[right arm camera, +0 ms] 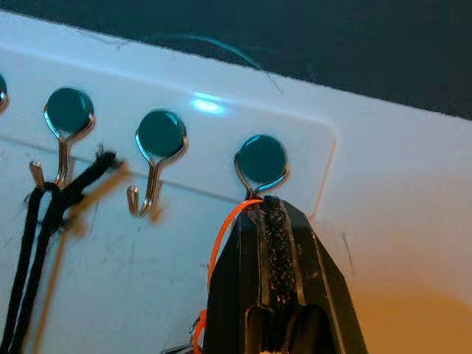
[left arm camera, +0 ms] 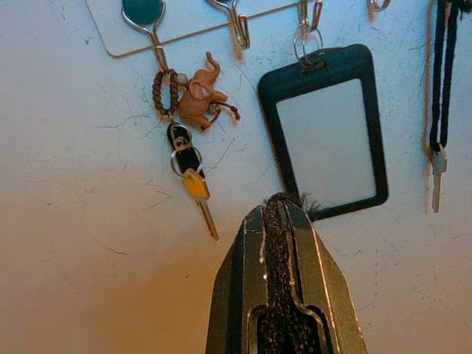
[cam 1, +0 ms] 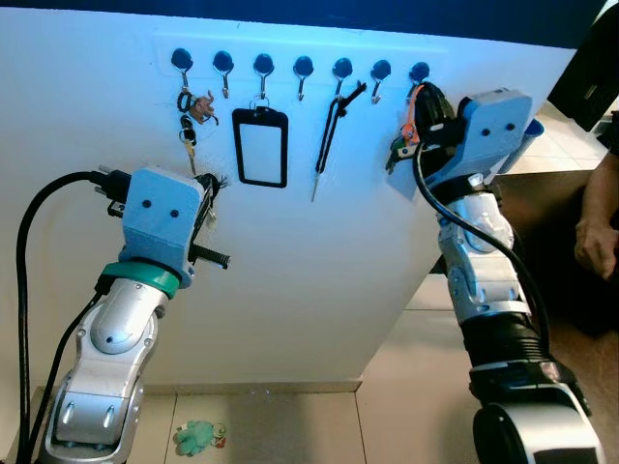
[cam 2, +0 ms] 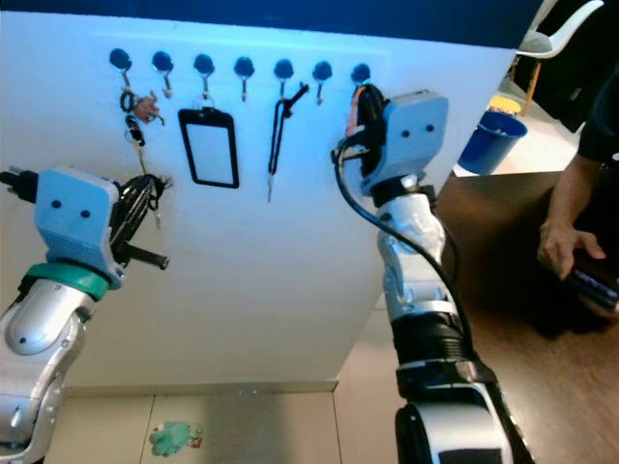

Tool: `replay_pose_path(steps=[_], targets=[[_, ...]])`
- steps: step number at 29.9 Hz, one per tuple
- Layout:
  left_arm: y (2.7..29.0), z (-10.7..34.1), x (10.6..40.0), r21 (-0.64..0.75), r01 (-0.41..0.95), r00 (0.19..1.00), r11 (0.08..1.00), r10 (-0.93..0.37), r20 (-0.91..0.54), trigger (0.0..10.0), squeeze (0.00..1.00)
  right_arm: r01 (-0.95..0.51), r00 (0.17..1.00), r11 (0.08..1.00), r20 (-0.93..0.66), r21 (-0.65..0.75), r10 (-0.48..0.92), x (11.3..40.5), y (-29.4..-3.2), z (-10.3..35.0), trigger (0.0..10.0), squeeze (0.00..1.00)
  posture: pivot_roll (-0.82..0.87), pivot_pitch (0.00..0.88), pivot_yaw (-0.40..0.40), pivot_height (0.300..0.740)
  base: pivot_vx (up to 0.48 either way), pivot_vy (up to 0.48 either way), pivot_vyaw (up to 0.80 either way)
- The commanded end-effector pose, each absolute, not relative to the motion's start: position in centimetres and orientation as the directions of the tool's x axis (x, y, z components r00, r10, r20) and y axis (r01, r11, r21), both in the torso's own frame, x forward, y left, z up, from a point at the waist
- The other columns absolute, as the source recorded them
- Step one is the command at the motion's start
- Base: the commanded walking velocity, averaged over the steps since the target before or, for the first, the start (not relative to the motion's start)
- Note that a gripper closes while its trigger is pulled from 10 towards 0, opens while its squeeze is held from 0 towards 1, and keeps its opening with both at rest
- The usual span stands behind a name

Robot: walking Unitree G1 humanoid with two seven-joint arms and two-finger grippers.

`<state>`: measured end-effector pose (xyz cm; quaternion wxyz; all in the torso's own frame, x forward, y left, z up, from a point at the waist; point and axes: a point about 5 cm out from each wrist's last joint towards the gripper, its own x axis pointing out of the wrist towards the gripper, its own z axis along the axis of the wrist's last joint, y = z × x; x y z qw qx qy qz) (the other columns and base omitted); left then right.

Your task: Hang keys on a hook

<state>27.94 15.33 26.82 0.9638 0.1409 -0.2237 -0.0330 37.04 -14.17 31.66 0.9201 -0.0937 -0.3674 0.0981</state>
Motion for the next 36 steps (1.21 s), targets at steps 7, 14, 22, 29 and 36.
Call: replay_pose_path(steps=[7, 14, 22, 29, 36], targets=[[15.2, 26.7, 27.8, 0.282, 0.005, 0.899, 0.959, -0.128, 0.418, 10.0, 0.00, -0.096, 0.710, 0.913, 0.615, -0.397, 0.343, 37.1, -13.0, 30.8, 10.0, 0.00, 0.18, 0.135, 0.023, 0.740, 0.000, 0.000, 0.00], [15.2, 26.6, 27.8, 0.283, 0.005, 0.900, 0.959, -0.127, 0.416, 10.0, 0.00, -0.074, 0.748, 0.922, 0.590, -0.381, 0.304, 37.2, -13.6, 29.6, 10.0, 0.00, 0.18, 0.135, 0.023, 0.740, 0.000, 0.000, 0.00], [15.2, 26.5, 27.9, 0.284, 0.011, 0.900, 0.959, -0.133, 0.414, 10.0, 0.00, -0.160, 0.783, 0.985, 0.599, -0.071, 0.170, 37.1, -14.9, 28.6, 10.0, 0.00, 0.18, 0.127, 0.029, 0.740, 0.000, 0.000, 0.00], [15.3, 26.5, 27.9, 0.288, 0.011, 0.900, 0.958, -0.134, 0.414, 10.0, 0.00, -0.164, 0.779, 0.984, 0.602, -0.074, 0.175, 37.2, -15.0, 28.6, 10.0, 0.00, 0.18, 0.121, 0.028, 0.740, 0.000, 0.000, 0.00], [15.2, 26.6, 27.9, 0.289, 0.014, 0.899, 0.957, -0.138, 0.416, 10.0, 0.00, -0.177, 0.758, 0.970, 0.606, -0.167, 0.242, 37.1, -13.9, 29.3, 10.0, 0.00, 0.18, 0.116, 0.028, 0.740, 0.000, 0.000, 0.00]])
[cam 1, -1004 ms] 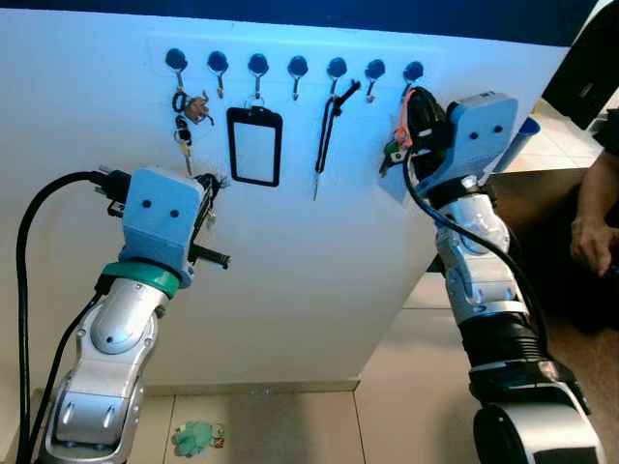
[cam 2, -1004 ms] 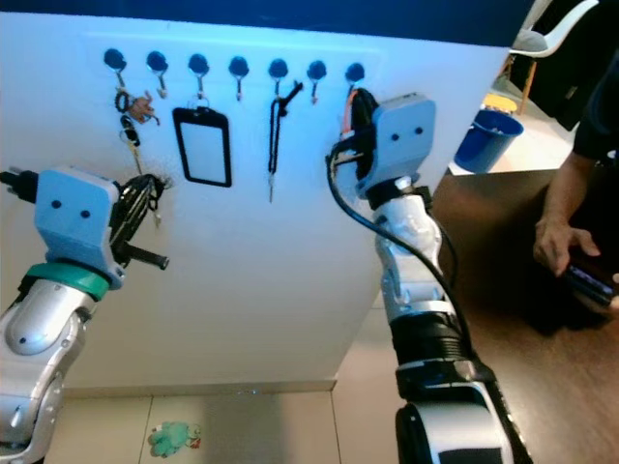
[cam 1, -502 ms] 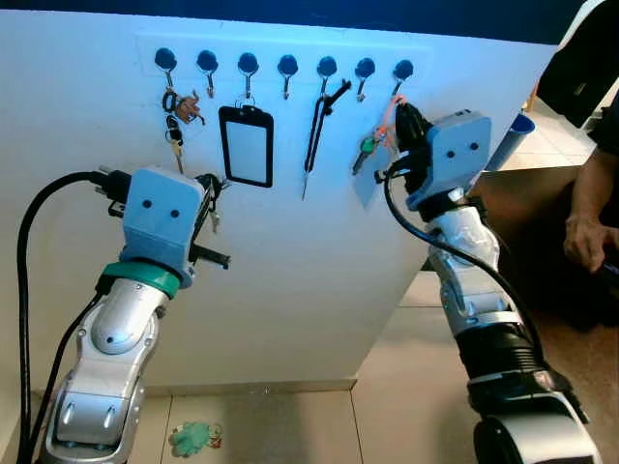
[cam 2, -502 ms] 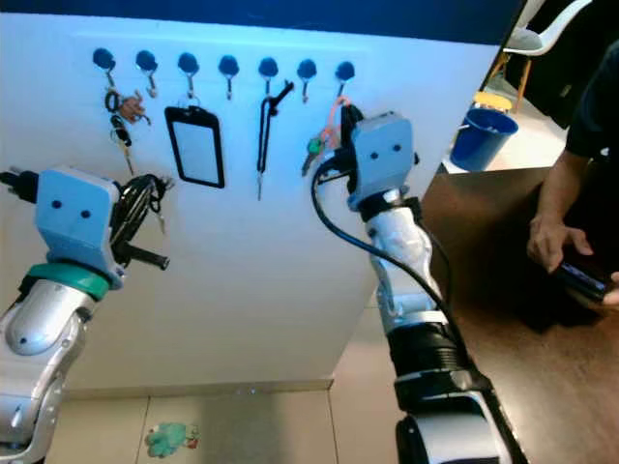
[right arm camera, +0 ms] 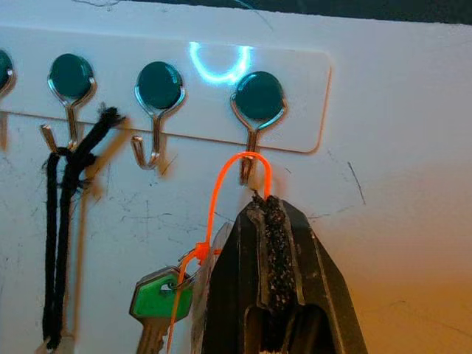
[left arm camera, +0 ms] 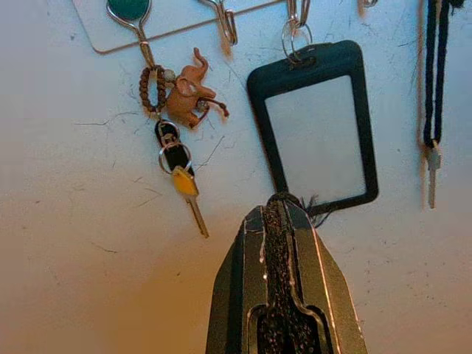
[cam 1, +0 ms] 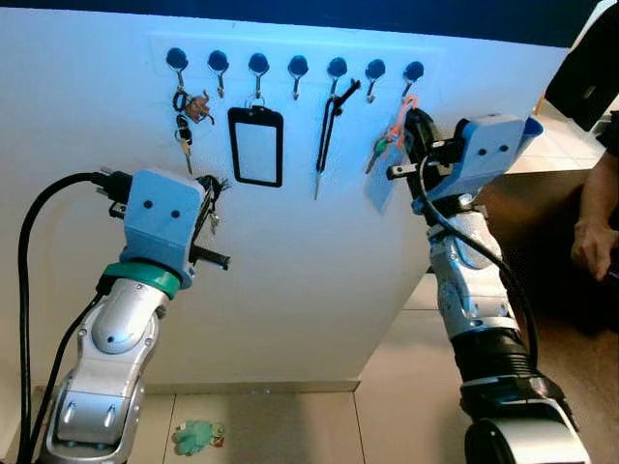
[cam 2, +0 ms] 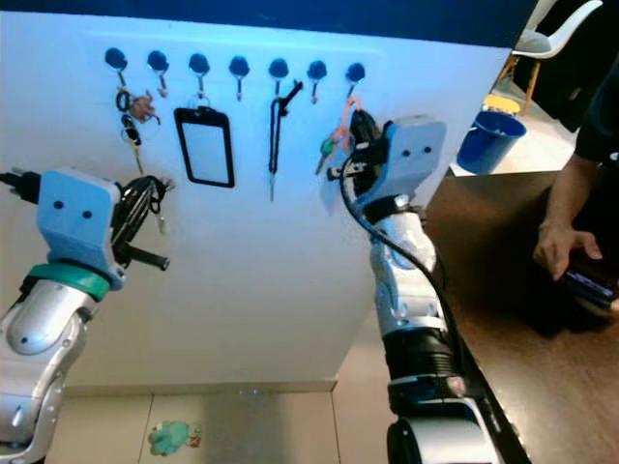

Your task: Hang keys on a hook

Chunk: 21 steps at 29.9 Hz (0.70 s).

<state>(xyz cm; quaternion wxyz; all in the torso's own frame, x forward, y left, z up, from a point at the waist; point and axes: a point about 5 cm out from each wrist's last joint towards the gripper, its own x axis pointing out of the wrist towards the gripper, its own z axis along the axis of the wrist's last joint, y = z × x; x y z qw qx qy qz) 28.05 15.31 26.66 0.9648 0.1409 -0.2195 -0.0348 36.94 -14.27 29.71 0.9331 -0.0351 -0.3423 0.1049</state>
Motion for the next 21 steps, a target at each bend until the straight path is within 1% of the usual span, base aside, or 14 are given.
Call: replay_pose_path(steps=[1, 7, 15, 21], targets=[[15.2, 26.6, 27.9, 0.289, 0.014, 0.899, 0.957, -0.138, 0.416, 10.0, 0.00, -0.177, 0.758, 0.970, 0.606, -0.167, 0.242, 37.1, -13.9, 29.3, 10.0, 0.00, 0.18, 0.116, 0.028, 0.740, 0.000, 0.000, 0.00], [15.1, 26.6, 27.8, 0.288, 0.012, 0.898, 0.958, -0.137, 0.418, 10.0, 0.00, -0.201, 0.753, 0.960, 0.596, -0.194, 0.278, 37.4, -13.3, 30.1, 10.0, 0.00, 0.19, 0.116, 0.022, 0.740, 0.000, 0.000, 0.00], [15.1, 26.5, 27.7, 0.288, 0.011, 0.899, 0.958, -0.135, 0.416, 10.0, 0.00, -0.204, 0.739, 0.959, 0.612, -0.196, 0.282, 37.4, -13.0, 30.7, 10.0, 0.00, 0.19, 0.117, 0.021, 0.740, 0.000, 0.000, 0.00], [15.1, 26.5, 27.7, 0.287, 0.012, 0.900, 0.958, -0.136, 0.415, 10.0, 0.00, -0.197, 0.758, 0.960, 0.590, -0.198, 0.277, 37.6, -13.2, 30.0, 10.0, 0.00, 0.19, 0.119, 0.020, 0.740, 0.000, 0.000, 0.00]])
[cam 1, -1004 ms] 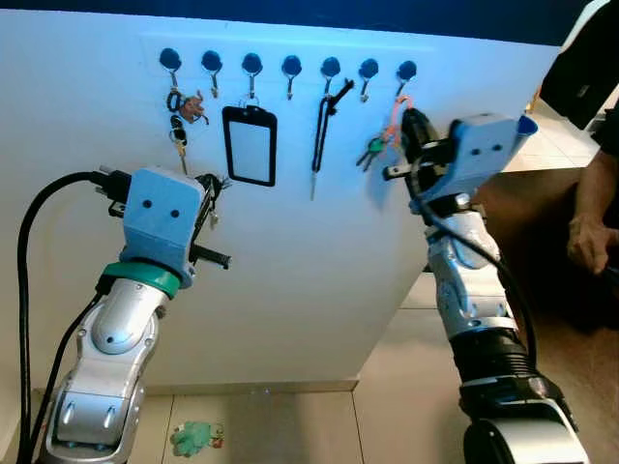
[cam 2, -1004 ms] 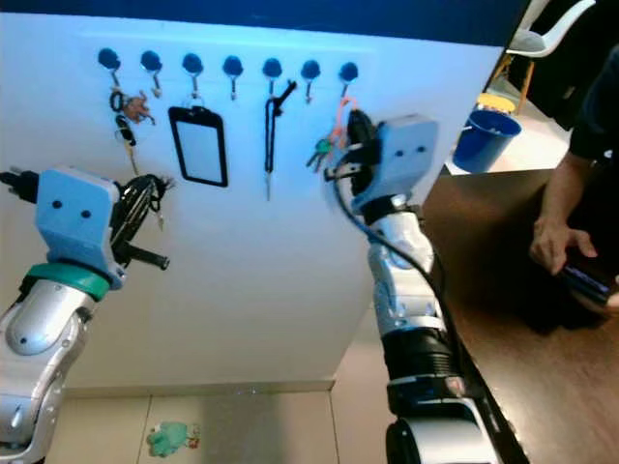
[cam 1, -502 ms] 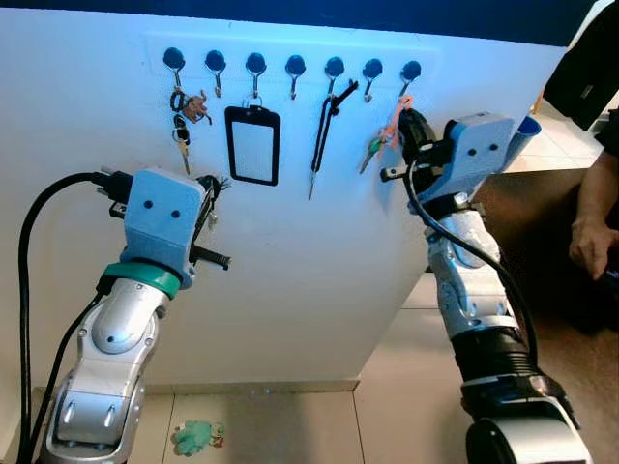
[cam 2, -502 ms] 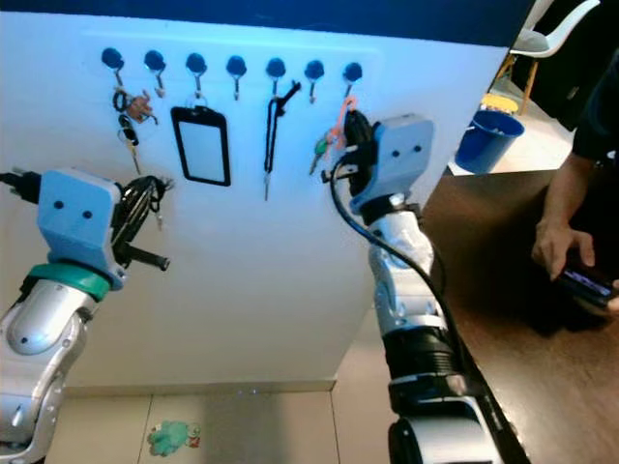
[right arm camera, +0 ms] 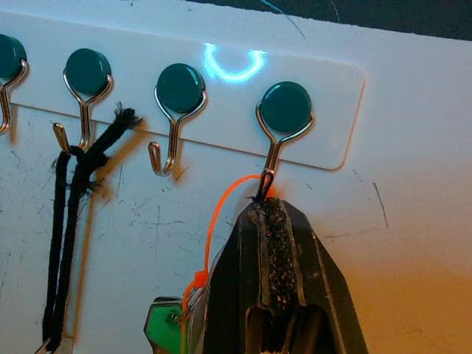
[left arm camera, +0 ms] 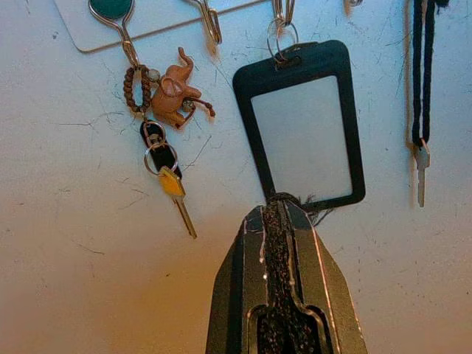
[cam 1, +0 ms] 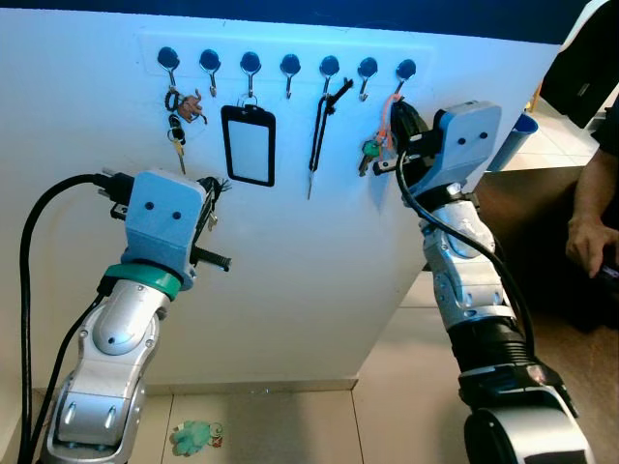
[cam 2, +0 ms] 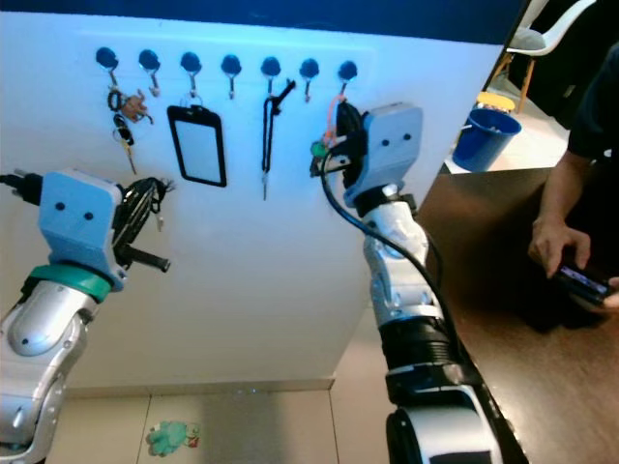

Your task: Hang keys on a hook

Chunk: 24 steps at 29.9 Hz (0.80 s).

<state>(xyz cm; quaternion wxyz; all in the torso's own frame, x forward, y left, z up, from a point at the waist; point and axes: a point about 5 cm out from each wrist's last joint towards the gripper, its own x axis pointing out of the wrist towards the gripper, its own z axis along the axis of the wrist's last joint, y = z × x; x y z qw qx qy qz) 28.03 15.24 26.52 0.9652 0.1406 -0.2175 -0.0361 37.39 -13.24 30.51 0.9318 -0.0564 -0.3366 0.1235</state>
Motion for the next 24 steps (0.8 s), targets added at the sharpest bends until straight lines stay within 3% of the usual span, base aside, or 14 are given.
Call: replay_pose_path(steps=[1, 6, 7, 8, 14, 15, 19, 24], targets=[[15.1, 26.5, 27.7, 0.288, 0.011, 0.900, 0.958, -0.135, 0.414, 10.0, 0.00, -0.199, 0.768, 0.961, 0.578, -0.194, 0.276, 37.5, -13.3, 29.3, 10.0, 0.00, 0.19, 0.125, 0.022, 0.740, 0.000, 0.000, 0.00], [15.2, 26.4, 27.7, 0.288, 0.011, 0.902, 0.957, -0.134, 0.410, 10.0, 0.00, -0.208, 0.783, 0.961, 0.558, -0.182, 0.275, 37.3, -13.5, 28.0, 10.0, 0.00, 0.18, 0.128, 0.026, 0.740, 0.000, 0.000, 0.00], [15.2, 26.4, 27.7, 0.289, 0.012, 0.902, 0.957, -0.134, 0.409, 10.0, 0.00, -0.210, 0.784, 0.961, 0.556, -0.180, 0.275, 37.2, -13.5, 27.8, 10.0, 0.39, 0.18, 0.129, 0.028, 0.740, 0.000, 0.000, 0.00], [15.2, 26.5, 27.8, 0.289, 0.012, 0.902, 0.957, -0.135, 0.410, 10.0, 0.00, -0.216, 0.783, 0.962, 0.559, -0.169, 0.274, 37.1, -13.6, 27.6, 10.0, 1.00, 0.18, 0.130, 0.030, 0.740, 0.000, 0.000, 0.00], [15.1, 26.7, 27.9, 0.290, 0.015, 0.899, 0.957, -0.140, 0.415, 10.0, 0.00, -0.218, 0.771, 0.966, 0.584, -0.136, 0.256, 36.7, -13.9, 27.8, 10.0, 1.00, 0.18, 0.131, 0.030, 0.740, 0.000, 0.000, 0.00], [15.0, 27.1, 27.9, 0.275, 0.017, 0.894, 0.961, -0.137, 0.426, 10.0, 0.00, -0.243, 0.755, 0.965, 0.604, -0.102, 0.254, 36.2, -14.1, 27.7, 10.0, 0.00, 0.18, 0.133, 0.028, 0.740, 0.000, 0.000, 0.00], [14.8, 28.1, 28.0, 0.249, 0.021, 0.879, 0.968, -0.137, 0.456, 10.0, 0.00, -0.296, 0.743, 0.954, 0.618, -0.041, 0.257, 35.1, -14.4, 26.9, 10.0, 0.00, 0.17, 0.134, 0.027, 0.740, 0.000, 0.000, 0.00], [13.9, 29.9, 28.3, 0.235, 0.045, 0.848, 0.971, -0.162, 0.504, 10.0, 0.00, -0.313, 0.791, 0.950, 0.551, -0.007, 0.265, 34.2, -14.6, 24.0, 10.0, 0.00, 0.16, 0.136, 0.028, 0.740, 0.000, 0.000, 0.00]])
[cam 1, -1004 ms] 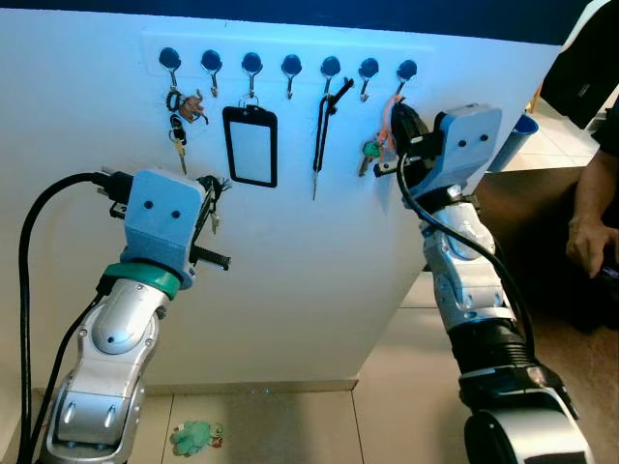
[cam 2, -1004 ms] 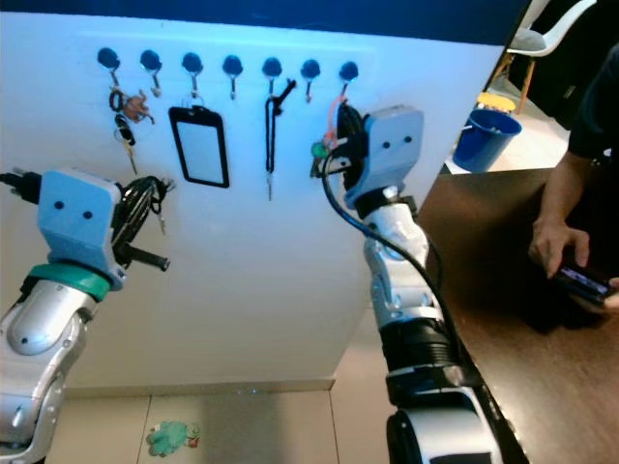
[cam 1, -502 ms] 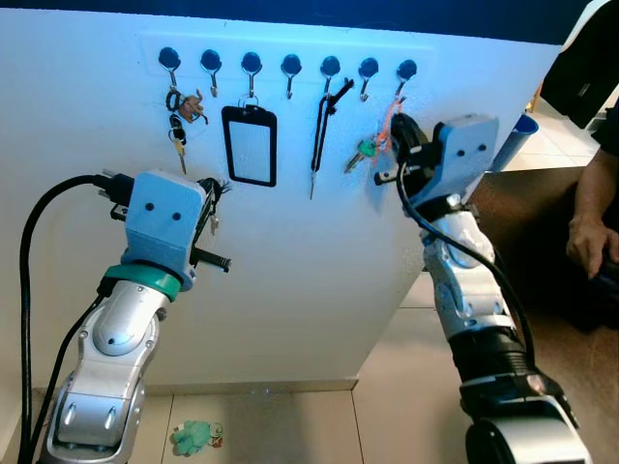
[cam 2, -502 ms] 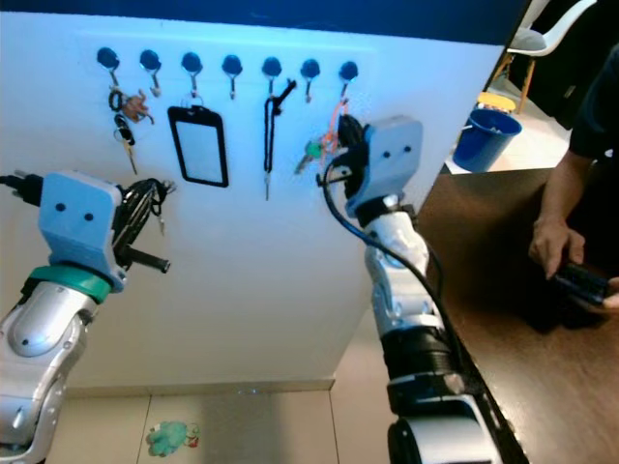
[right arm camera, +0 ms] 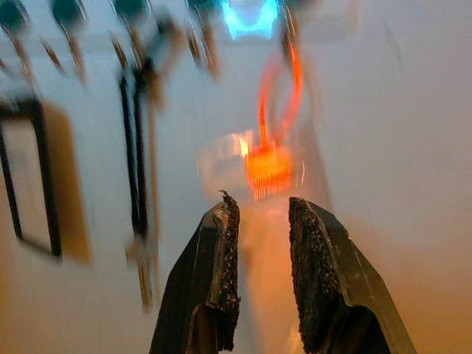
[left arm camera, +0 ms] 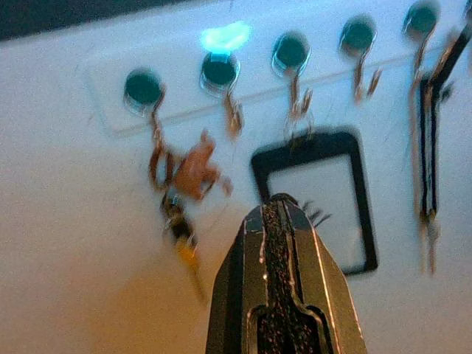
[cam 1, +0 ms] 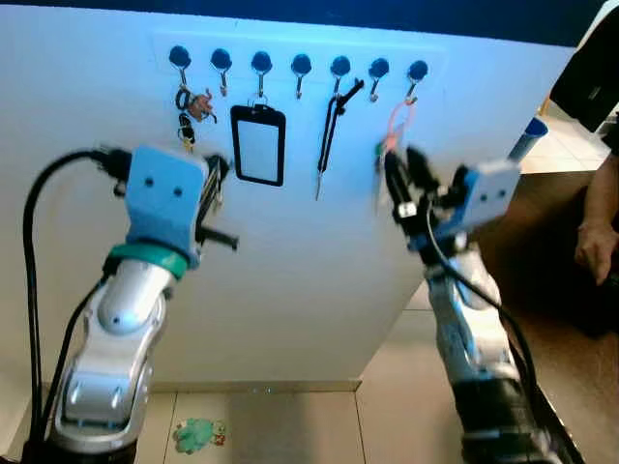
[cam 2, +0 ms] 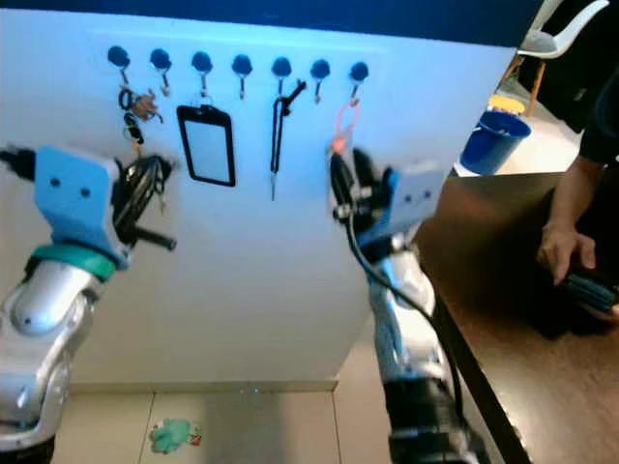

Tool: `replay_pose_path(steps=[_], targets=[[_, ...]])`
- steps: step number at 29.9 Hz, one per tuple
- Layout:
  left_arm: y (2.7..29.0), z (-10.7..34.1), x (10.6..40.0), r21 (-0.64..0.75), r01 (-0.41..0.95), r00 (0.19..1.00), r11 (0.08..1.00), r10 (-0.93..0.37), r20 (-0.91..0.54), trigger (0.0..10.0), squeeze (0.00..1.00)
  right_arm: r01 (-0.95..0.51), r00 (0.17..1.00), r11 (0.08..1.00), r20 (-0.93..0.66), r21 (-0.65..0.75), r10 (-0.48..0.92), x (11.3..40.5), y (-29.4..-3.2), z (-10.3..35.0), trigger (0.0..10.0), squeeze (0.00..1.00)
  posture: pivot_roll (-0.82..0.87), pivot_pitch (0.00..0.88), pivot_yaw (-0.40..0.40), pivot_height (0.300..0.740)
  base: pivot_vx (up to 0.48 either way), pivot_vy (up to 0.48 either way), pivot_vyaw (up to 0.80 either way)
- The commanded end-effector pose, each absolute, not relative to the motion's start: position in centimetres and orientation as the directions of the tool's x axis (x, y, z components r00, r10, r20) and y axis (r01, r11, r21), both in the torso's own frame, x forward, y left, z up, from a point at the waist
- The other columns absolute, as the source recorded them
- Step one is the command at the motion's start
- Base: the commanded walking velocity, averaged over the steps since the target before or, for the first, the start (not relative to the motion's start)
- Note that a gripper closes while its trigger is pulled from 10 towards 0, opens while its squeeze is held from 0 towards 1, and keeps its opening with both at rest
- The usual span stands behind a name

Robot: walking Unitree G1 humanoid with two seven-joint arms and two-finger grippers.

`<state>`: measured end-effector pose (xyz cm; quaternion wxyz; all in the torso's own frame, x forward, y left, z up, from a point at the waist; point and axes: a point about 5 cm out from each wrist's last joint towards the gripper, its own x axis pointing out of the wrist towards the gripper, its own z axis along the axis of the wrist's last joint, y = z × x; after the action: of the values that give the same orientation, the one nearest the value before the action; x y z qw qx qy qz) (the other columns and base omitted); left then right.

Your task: Hang keys on a hook

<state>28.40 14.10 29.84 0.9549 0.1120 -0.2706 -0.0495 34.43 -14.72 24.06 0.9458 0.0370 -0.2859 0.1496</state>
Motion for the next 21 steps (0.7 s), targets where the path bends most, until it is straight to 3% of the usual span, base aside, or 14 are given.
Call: replay_pose_path(steps=[1, 6, 13, 21], targets=[[13.4, 30.5, 28.4, 0.238, 0.063, 0.835, 0.969, -0.182, 0.520, 10.0, 0.00, -0.308, 0.812, 0.952, 0.522, 0.003, 0.261, 34.0, -14.7, 23.0, 10.0, 0.00, 0.16, 0.135, 0.029, 0.740, 0.000, 0.000, 0.00], [12.1, 32.0, 28.7, 0.242, 0.119, 0.803, 0.963, -0.237, 0.547, 10.0, 0.00, -0.274, 0.843, 0.962, 0.484, 0.007, 0.236, 34.0, -15.2, 21.5, 10.0, 0.00, 0.15, 0.133, 0.034, 0.740, 0.000, 0.000, 0.00], [9.9, 33.9, 28.9, 0.229, 0.195, 0.751, 0.954, -0.296, 0.590, 10.0, 0.00, -0.341, 0.823, 0.940, 0.479, -0.013, 0.305, 34.5, -13.4, 22.0, 10.0, 0.00, 0.17, 0.130, 0.031, 0.740, 0.000, 0.000, 0.00], [8.6, 33.9, 29.7, 0.245, 0.221, 0.749, 0.944, -0.325, 0.578, 10.0, 0.00, -0.360, 0.819, 0.933, 0.475, -0.009, 0.321, 34.6, -12.7, 22.0, 10.0, 0.00, 0.18, 0.130, 0.036, 0.740, 0.000, 0.000, 0.00]])
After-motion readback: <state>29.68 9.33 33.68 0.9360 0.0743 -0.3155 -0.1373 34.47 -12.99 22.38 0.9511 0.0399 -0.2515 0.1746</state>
